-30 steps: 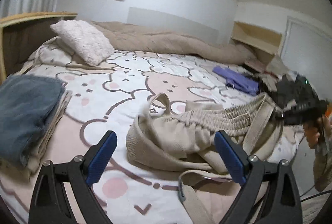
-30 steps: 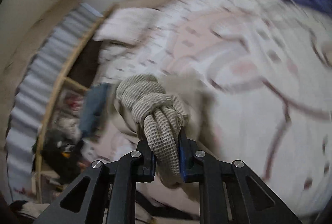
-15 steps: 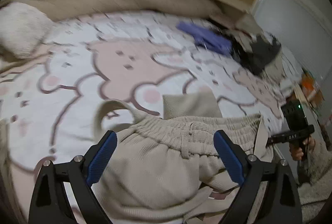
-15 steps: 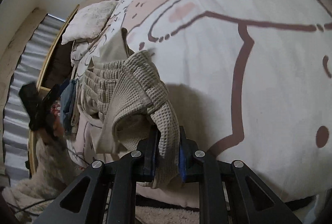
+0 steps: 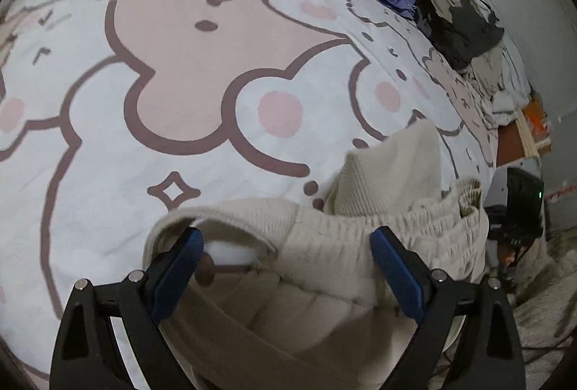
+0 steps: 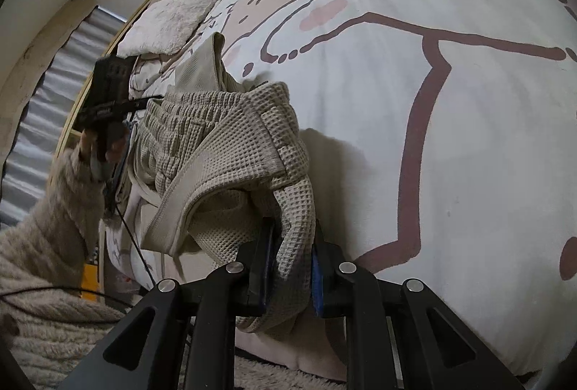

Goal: Fold clothes
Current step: 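Grasp the pants waistband with the left tool beside the right tool, then lift the pants by the waistband with both tools to hang them open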

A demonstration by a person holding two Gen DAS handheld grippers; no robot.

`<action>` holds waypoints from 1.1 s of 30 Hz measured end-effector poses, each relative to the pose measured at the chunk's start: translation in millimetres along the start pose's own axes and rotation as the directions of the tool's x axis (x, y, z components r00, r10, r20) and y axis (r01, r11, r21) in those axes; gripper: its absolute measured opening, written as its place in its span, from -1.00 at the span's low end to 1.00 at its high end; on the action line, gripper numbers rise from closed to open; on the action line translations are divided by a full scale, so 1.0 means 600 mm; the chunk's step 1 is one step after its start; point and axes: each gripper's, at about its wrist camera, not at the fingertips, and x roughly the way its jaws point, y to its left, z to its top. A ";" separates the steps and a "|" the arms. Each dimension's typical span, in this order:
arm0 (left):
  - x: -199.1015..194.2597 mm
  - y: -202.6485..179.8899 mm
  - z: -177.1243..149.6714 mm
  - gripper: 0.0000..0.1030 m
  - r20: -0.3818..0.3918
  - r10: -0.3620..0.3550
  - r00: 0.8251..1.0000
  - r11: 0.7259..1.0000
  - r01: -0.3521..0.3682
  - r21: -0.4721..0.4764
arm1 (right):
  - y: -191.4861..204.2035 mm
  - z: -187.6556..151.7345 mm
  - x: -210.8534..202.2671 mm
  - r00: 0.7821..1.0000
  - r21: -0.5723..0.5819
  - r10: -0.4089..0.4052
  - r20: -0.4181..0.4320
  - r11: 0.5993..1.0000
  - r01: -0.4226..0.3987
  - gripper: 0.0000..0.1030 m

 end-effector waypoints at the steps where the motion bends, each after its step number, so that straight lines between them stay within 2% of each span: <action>1: 0.005 0.003 -0.001 0.84 -0.009 -0.015 1.000 1.000 0.015 -0.015 | 0.000 -0.001 -0.001 1.000 -0.009 -0.005 0.000 1.000 0.005 -0.65; 5: 0.007 0.018 -0.018 0.84 0.003 -0.079 0.997 0.992 0.079 -0.099 | 0.001 0.000 0.000 1.000 -0.022 -0.025 -0.001 0.999 0.025 -0.65; 6: 0.006 0.022 -0.024 0.78 0.015 -0.089 0.996 0.988 0.090 -0.128 | 0.001 0.000 0.000 1.000 -0.023 -0.024 0.001 0.999 0.024 -0.65; 8: -0.001 0.018 -0.036 0.54 0.048 -0.085 0.995 0.981 0.092 -0.169 | 0.002 0.001 0.001 1.000 -0.024 -0.021 0.005 0.999 0.021 -0.65; 9: -0.009 0.009 -0.042 0.27 0.073 -0.071 0.995 0.982 0.083 -0.170 | 0.002 0.002 0.000 1.000 -0.025 -0.020 0.009 0.999 0.020 -0.65; 10: -0.017 0.001 -0.049 0.15 0.099 -0.057 0.993 0.983 0.074 -0.171 | 0.003 0.003 0.000 1.000 -0.025 -0.020 0.015 0.999 0.020 -0.65; 11: -0.026 -0.008 -0.055 0.07 0.124 -0.031 0.992 0.985 0.052 -0.165 | 0.005 0.004 -0.003 0.999 -0.024 -0.020 0.027 0.999 0.021 -0.65; 12: -0.037 -0.018 -0.061 -0.17 0.150 0.005 0.989 0.988 0.019 -0.156 | 0.006 0.004 -0.006 0.999 -0.022 -0.022 0.039 0.999 0.022 -0.65; 13: -0.046 -0.023 -0.068 -0.29 0.169 0.025 0.985 0.987 0.002 -0.158 | 0.007 0.004 -0.011 0.998 -0.021 -0.022 0.052 0.999 0.024 -0.65; 15: -0.065 -0.018 -0.093 -0.47 0.203 0.029 0.979 0.980 0.011 -0.196 | 0.013 0.003 -0.025 0.997 -0.027 -0.021 0.076 0.999 0.023 -0.65; 17: -0.082 -0.016 -0.120 -0.50 0.236 0.030 0.971 0.976 0.022 -0.216 | 0.018 0.002 -0.040 0.995 -0.034 -0.019 0.100 0.999 0.022 -0.58; 19: -0.099 -0.021 -0.149 -0.53 0.275 0.024 0.961 0.974 0.039 -0.221 | 0.025 0.002 -0.056 0.992 -0.043 -0.027 0.123 0.999 0.033 -0.11; 20: -0.108 -0.024 -0.165 -0.55 0.296 0.021 0.955 0.974 0.048 -0.223 | 0.030 0.002 -0.065 0.990 -0.051 -0.043 0.136 0.997 0.050 0.43; 21: -0.115 -0.029 -0.178 -0.56 0.315 0.019 0.949 0.973 0.054 -0.223 | 0.037 0.002 -0.075 0.987 -0.076 -0.046 0.154 0.995 0.058 0.53; 22: -0.122 -0.035 -0.191 -0.56 0.332 0.019 0.943 0.973 0.058 -0.221 | 0.045 0.003 -0.085 0.984 -0.105 -0.044 0.173 0.993 0.063 0.53; 27: -0.147 -0.067 -0.243 -0.56 0.405 0.008 0.914 0.979 0.075 -0.189 | 0.077 0.046 -0.081 0.986 -0.244 -0.060 0.154 0.965 0.097 0.53; 30: -0.147 -0.078 -0.264 -0.56 0.413 0.011 0.911 0.981 0.069 -0.179 | 0.075 0.083 -0.048 0.994 -0.315 -0.062 0.095 0.945 0.089 0.53; 33: -0.142 -0.087 -0.281 -0.56 0.396 0.022 0.918 0.985 0.048 -0.167 | 0.055 0.107 -0.003 0.999 -0.334 -0.052 0.006 0.941 0.051 0.52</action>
